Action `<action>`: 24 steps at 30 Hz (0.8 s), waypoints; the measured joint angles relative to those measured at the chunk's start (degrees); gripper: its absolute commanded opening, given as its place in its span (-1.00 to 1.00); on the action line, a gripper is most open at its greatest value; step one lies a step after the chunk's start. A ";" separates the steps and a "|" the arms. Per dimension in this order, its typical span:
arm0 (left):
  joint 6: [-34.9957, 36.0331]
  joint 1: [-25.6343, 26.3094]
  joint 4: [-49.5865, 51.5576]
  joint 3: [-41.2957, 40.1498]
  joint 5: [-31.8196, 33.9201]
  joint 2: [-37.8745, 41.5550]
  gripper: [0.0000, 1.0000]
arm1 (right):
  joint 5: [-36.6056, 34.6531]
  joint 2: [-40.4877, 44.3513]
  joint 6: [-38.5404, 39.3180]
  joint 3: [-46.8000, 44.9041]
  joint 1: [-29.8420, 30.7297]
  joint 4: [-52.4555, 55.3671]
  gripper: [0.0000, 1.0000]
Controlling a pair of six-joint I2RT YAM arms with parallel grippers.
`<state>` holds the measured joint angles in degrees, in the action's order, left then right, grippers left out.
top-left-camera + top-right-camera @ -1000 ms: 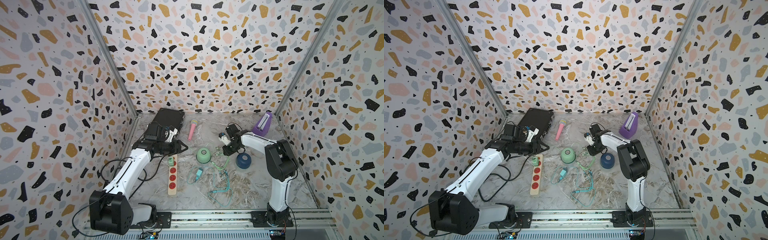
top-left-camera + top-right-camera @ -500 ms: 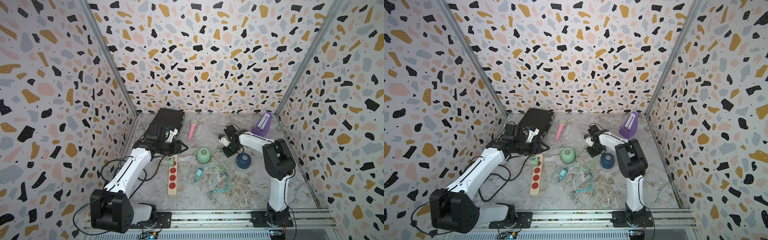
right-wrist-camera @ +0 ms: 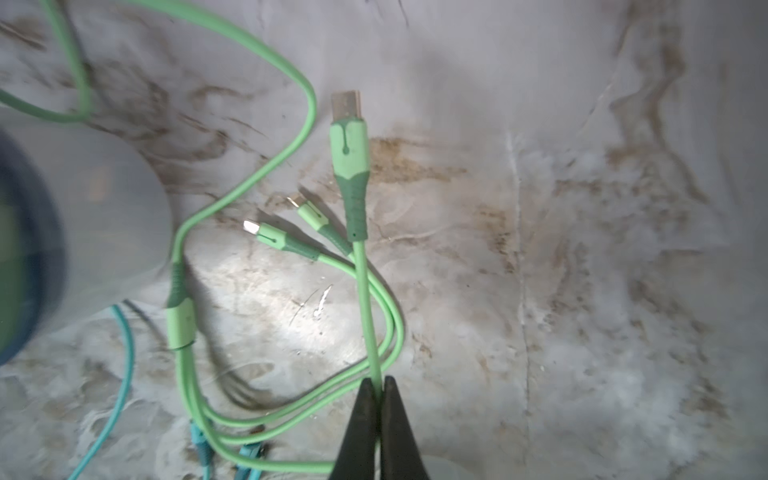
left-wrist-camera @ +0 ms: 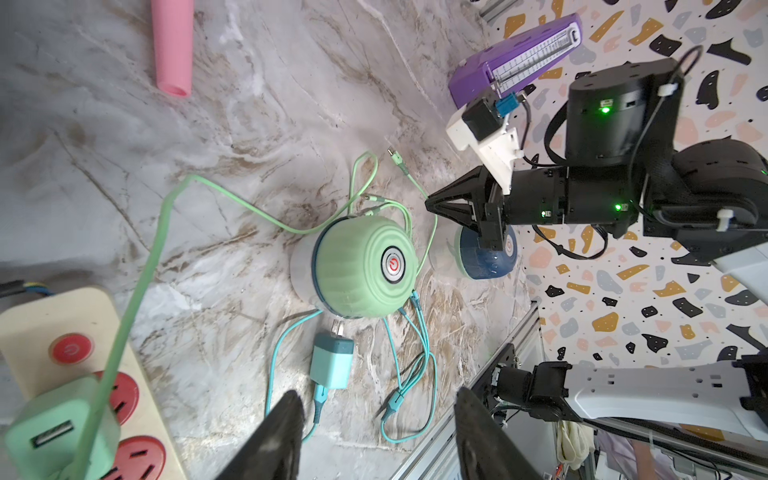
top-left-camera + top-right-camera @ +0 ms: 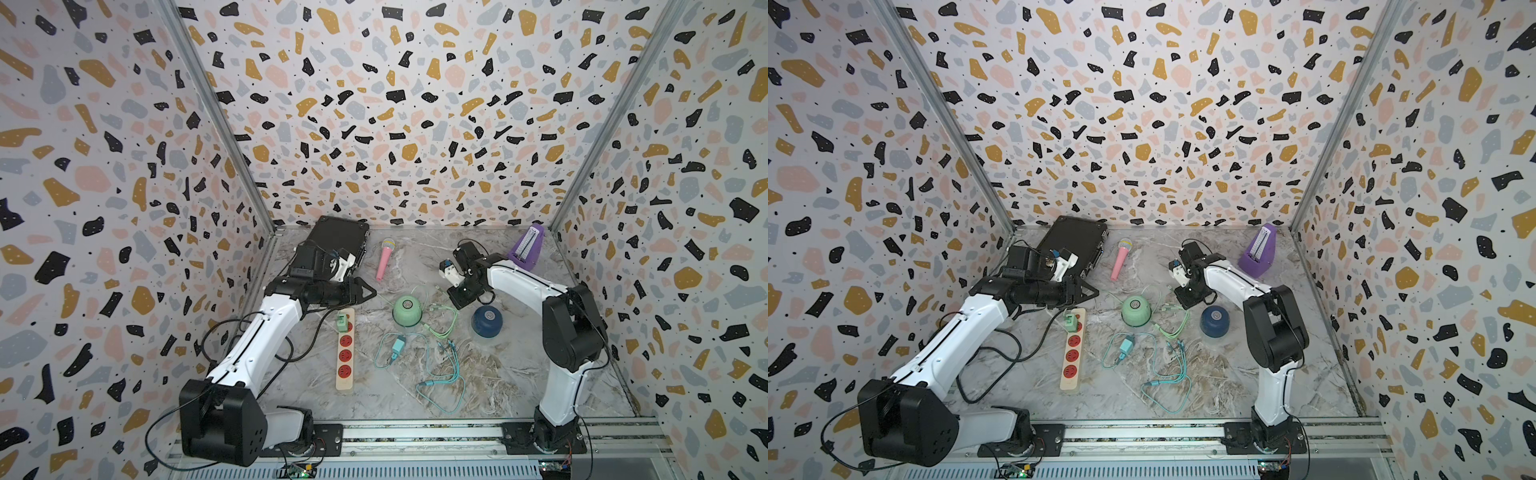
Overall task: Charge the cordless meat grinders
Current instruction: Pick up the charging cable from the center of the board.
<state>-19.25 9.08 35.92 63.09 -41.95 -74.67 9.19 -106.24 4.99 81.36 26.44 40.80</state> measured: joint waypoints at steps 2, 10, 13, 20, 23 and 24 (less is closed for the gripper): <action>-0.44 0.00 -0.17 0.66 -0.68 0.00 0.15 | 1.40 2.91 0.13 -0.44 0.00 -0.13 -1.00; -6.43 2.54 -5.22 3.19 -3.19 -4.28 0.13 | 6.73 13.94 1.44 -5.64 1.07 -0.26 -1.00; -8.02 5.33 -7.67 5.35 -3.21 -7.63 0.12 | 8.31 16.48 1.75 -6.71 2.21 -0.24 -1.00; -10.36 8.81 -12.28 6.93 -3.43 -13.57 0.12 | 11.15 19.19 1.62 -8.15 5.55 -0.04 -1.00; -11.50 9.92 -14.40 6.93 -3.48 -15.15 0.12 | 12.13 19.32 1.01 -8.37 6.64 -0.13 -1.00; -11.85 10.29 -15.08 6.93 -3.50 -15.43 0.12 | 12.35 19.43 0.81 -8.44 6.93 -0.15 -1.00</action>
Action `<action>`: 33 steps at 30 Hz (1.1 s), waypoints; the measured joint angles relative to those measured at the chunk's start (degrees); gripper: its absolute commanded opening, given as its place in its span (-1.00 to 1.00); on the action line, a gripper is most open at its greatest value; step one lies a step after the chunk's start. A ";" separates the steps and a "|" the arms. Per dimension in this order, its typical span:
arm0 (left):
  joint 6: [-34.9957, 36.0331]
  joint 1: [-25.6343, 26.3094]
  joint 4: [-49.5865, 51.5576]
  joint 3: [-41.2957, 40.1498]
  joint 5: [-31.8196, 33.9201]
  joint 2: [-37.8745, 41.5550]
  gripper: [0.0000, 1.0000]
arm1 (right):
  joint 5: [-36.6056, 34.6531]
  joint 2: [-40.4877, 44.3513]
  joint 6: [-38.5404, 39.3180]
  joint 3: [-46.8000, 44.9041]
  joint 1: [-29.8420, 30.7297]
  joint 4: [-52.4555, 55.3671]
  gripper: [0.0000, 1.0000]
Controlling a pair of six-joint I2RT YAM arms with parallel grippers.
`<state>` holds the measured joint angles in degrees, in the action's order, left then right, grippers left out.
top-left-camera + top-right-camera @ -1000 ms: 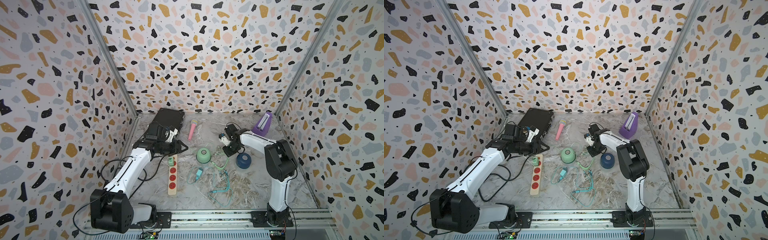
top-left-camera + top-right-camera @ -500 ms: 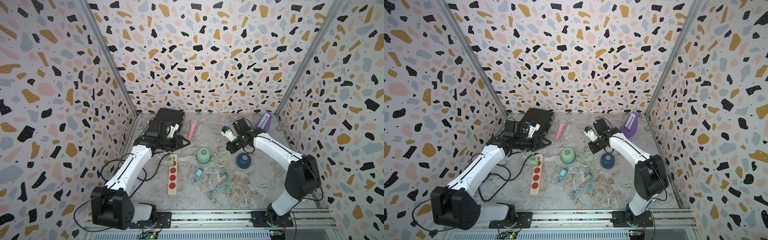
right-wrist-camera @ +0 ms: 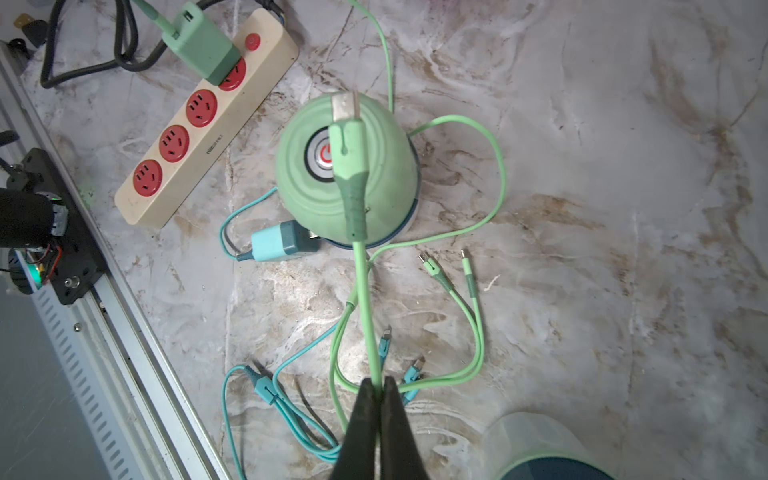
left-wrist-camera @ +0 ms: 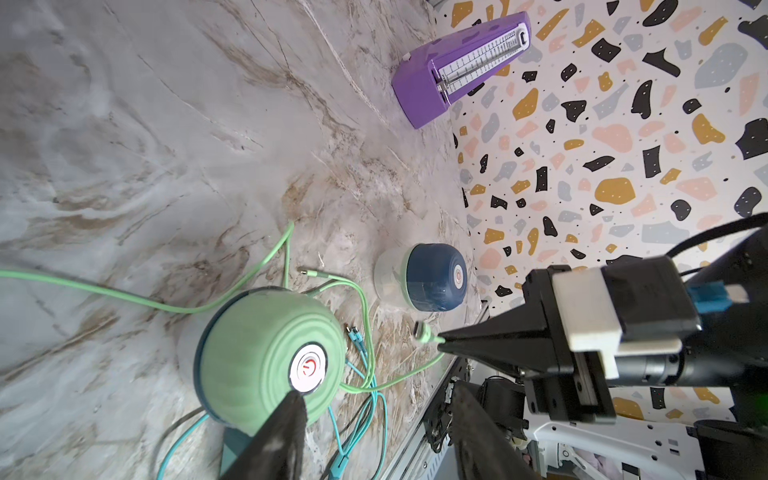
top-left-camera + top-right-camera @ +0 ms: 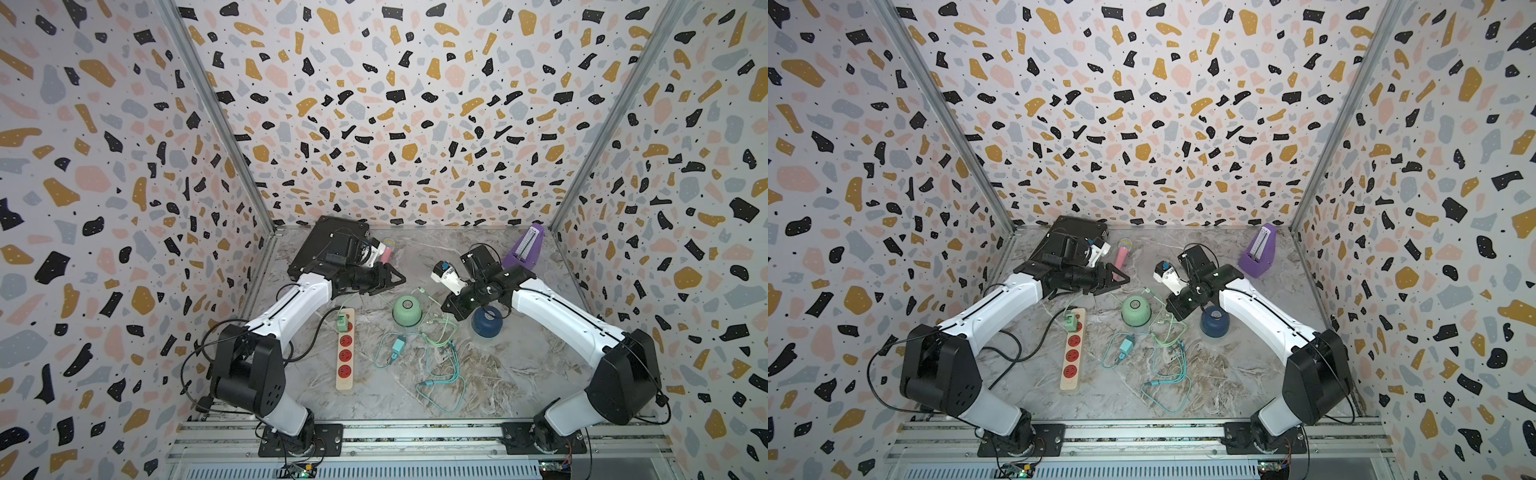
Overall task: Charge the cordless meat grinders
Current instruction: Pick up the charging cable from the center of the board.
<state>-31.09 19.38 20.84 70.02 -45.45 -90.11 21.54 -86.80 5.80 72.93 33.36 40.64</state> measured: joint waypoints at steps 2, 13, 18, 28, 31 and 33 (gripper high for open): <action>-0.98 0.94 -2.03 -0.17 -0.31 -0.52 0.12 | 0.44 0.13 -0.46 -0.02 0.46 0.00 -1.00; -5.22 3.21 -10.10 -4.81 -2.64 -1.22 -0.05 | 1.49 0.31 -1.73 -0.02 0.94 -0.11 -1.00; -7.58 3.30 -13.68 -6.03 -4.33 -1.97 -0.15 | 2.32 0.31 -1.99 -0.02 0.94 -0.17 -1.00; -10.34 3.30 -17.55 -6.03 -7.06 -3.67 -0.37 | 3.32 0.31 -1.99 -0.02 0.96 -0.20 -1.00; -10.56 3.30 -17.86 -6.03 -7.89 -3.72 -0.50 | 3.32 0.31 -1.99 0.00 0.96 -0.24 -1.00; -10.71 3.30 -18.01 -6.03 -8.39 -3.76 -0.60 | 3.32 0.31 -1.99 0.00 0.96 -0.24 -1.00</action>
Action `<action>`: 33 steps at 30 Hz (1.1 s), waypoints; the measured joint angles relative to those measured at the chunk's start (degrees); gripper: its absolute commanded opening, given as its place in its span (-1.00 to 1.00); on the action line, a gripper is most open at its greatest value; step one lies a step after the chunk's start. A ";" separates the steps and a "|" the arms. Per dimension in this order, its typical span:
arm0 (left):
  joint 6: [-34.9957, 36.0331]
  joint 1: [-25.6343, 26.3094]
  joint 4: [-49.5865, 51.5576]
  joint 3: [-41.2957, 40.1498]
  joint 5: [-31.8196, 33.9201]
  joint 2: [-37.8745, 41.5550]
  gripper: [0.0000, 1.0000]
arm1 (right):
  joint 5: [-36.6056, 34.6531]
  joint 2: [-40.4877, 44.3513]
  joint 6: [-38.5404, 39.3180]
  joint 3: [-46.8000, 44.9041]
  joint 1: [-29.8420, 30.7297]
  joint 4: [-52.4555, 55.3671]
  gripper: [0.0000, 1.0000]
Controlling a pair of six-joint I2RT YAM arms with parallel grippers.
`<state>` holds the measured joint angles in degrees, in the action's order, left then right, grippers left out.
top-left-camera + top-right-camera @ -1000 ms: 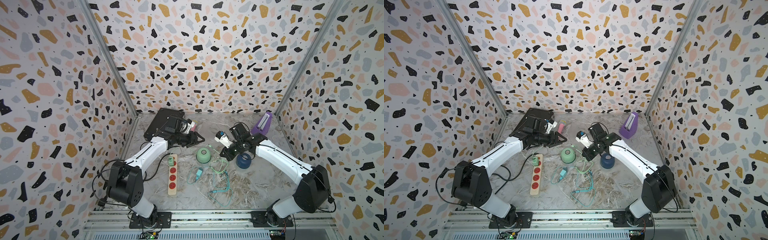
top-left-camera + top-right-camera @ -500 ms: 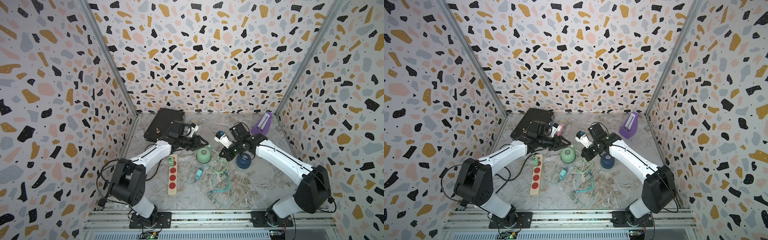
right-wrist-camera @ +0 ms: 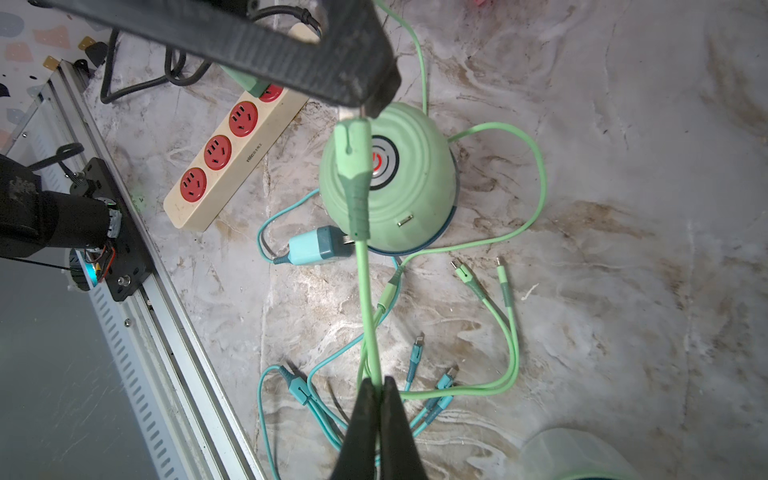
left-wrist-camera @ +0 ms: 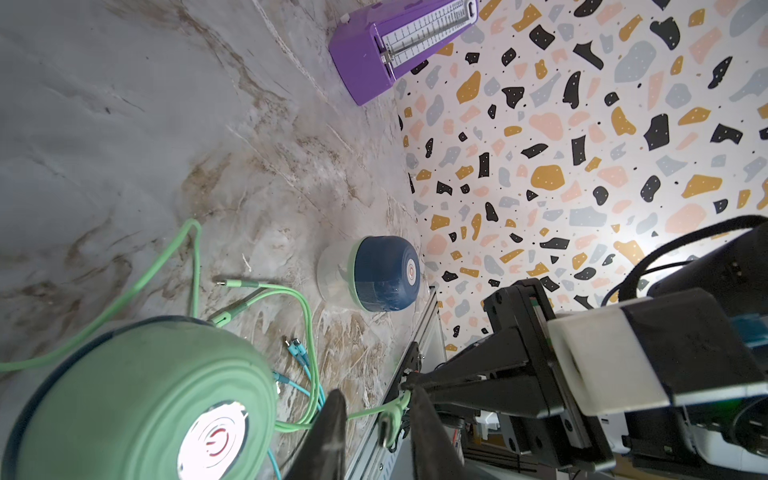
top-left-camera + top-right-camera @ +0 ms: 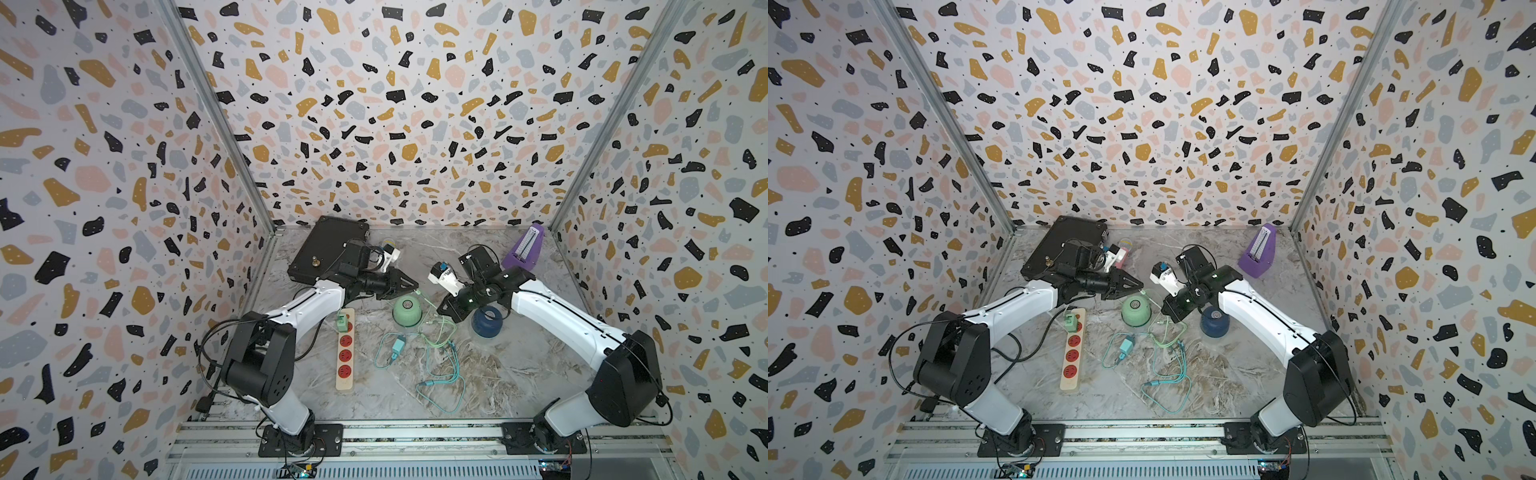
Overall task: Charge the cordless meat grinders
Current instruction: Pick up the charging cable from the center of the board.
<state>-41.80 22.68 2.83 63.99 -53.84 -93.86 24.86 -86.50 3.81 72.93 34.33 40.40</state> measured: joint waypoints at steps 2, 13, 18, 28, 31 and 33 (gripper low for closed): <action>-0.07 0.00 -0.04 0.00 -0.35 -0.07 -0.70 | 0.02 0.00 0.00 0.11 0.00 0.00 -1.00; 0.00 0.00 -0.13 0.00 -1.25 -0.13 -1.00 | -0.02 0.00 0.09 0.31 0.04 0.11 -0.69; 0.02 0.00 0.33 0.00 -1.03 -0.11 -1.00 | -0.68 0.00 0.61 0.87 0.04 -0.04 -0.30; -0.63 0.00 2.82 0.00 0.68 1.22 -1.00 | 0.63 -0.46 1.31 3.23 0.04 -3.34 -0.11; -1.31 0.00 2.67 0.00 0.61 1.73 -1.00 | 1.70 -1.03 1.27 3.50 0.04 -4.79 -0.11; -1.51 0.00 2.45 0.00 0.31 1.92 -1.00 | 2.67 -1.92 1.31 4.17 0.04 -5.27 -0.10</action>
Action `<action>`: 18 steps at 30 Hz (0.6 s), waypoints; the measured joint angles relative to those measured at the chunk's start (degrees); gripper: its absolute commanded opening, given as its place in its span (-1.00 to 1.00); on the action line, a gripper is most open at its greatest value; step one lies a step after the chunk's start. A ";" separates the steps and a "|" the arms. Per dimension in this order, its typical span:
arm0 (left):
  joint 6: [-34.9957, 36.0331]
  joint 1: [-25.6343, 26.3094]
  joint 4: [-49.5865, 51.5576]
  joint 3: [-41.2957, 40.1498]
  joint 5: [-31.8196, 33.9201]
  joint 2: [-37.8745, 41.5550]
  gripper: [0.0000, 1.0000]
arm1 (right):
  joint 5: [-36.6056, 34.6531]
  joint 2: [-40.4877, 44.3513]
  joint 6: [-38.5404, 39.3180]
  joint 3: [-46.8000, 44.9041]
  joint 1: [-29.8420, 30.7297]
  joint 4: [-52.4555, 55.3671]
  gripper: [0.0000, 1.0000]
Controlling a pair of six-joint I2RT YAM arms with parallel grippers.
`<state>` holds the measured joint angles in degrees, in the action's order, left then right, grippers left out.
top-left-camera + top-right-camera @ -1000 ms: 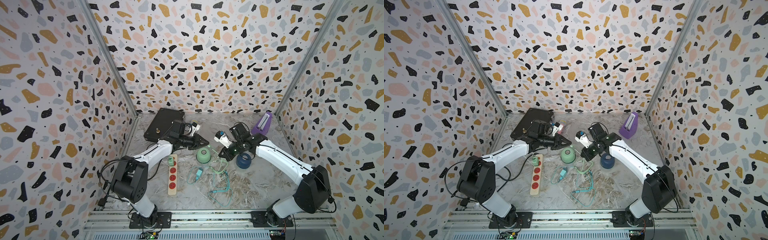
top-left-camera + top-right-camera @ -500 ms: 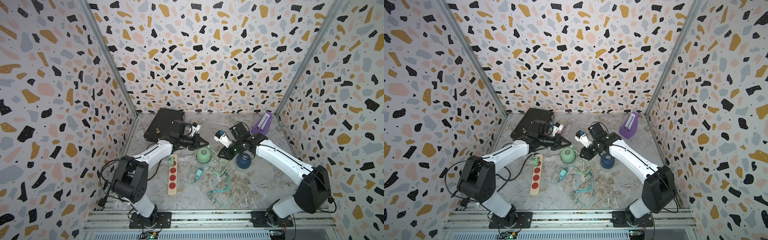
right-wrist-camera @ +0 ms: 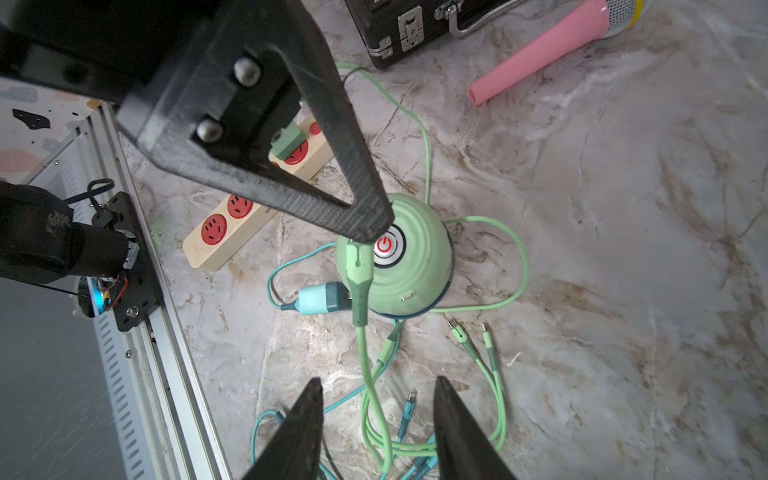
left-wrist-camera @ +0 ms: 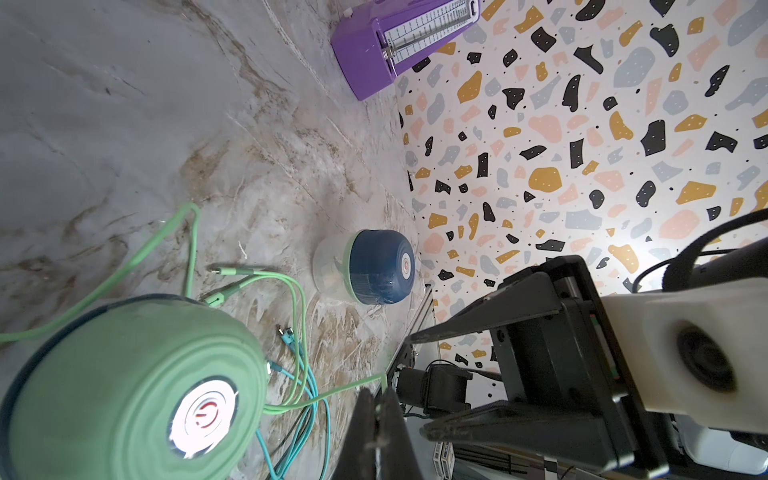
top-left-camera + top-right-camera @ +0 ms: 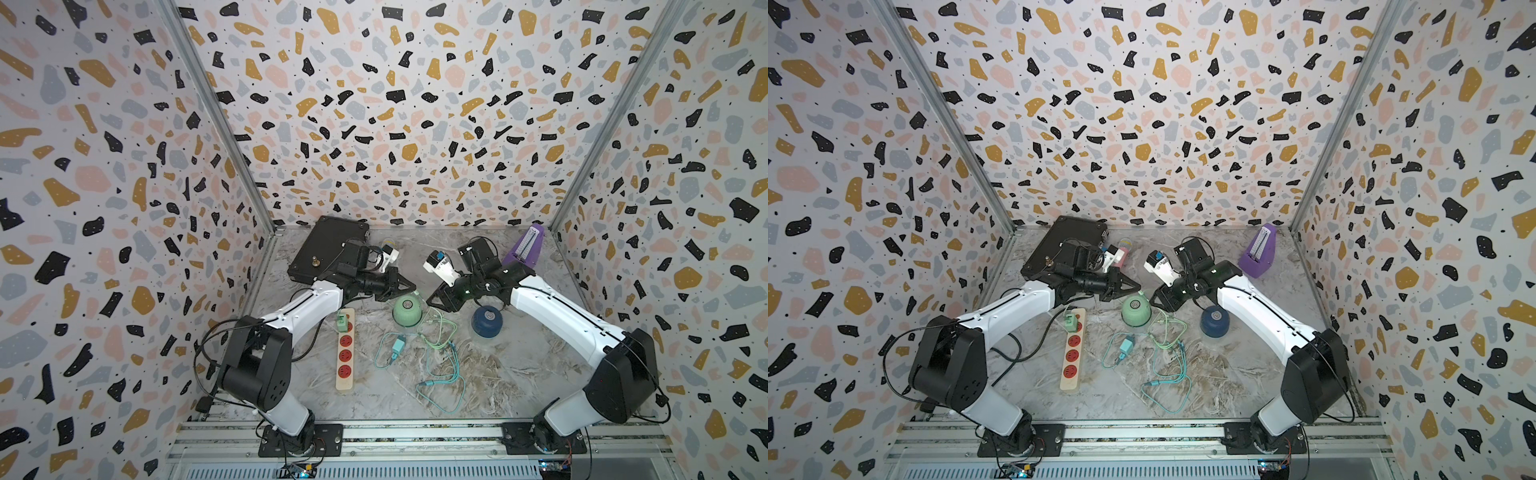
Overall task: Charge the cordless meat grinders
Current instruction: Pick up the charging cable from the center of the board.
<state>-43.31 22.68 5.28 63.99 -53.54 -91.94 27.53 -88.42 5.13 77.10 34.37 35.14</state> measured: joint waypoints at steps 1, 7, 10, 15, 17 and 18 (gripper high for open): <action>-0.02 0.00 -0.24 0.00 -0.28 0.07 -1.00 | 0.35 -0.33 0.02 0.20 0.00 -0.24 -0.09; 1.88 -0.17 -1.09 -0.94 -4.17 1.44 -1.00 | 4.09 -0.83 0.48 1.01 -0.52 0.44 -0.04; 4.04 -0.39 -0.96 -1.49 -6.40 2.38 -1.00 | 7.13 -0.83 0.48 1.20 -1.05 0.50 -0.05; 6.71 -0.44 -1.55 -2.67 -10.03 3.80 -1.00 | 13.68 -0.83 -0.02 1.18 -2.32 0.90 -0.09; 6.75 -0.44 -2.54 -3.28 -11.21 4.11 -1.00 | 15.76 -0.83 -0.44 1.18 -2.71 0.90 -0.12; 6.73 -0.44 -3.10 -3.58 -11.85 4.20 -1.00 | 17.03 -0.83 -0.83 1.18 -2.93 0.85 -0.13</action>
<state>-36.58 22.24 2.17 60.40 -65.39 -87.74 44.56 -89.25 4.29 78.28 31.44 35.99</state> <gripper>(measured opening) 0.047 0.442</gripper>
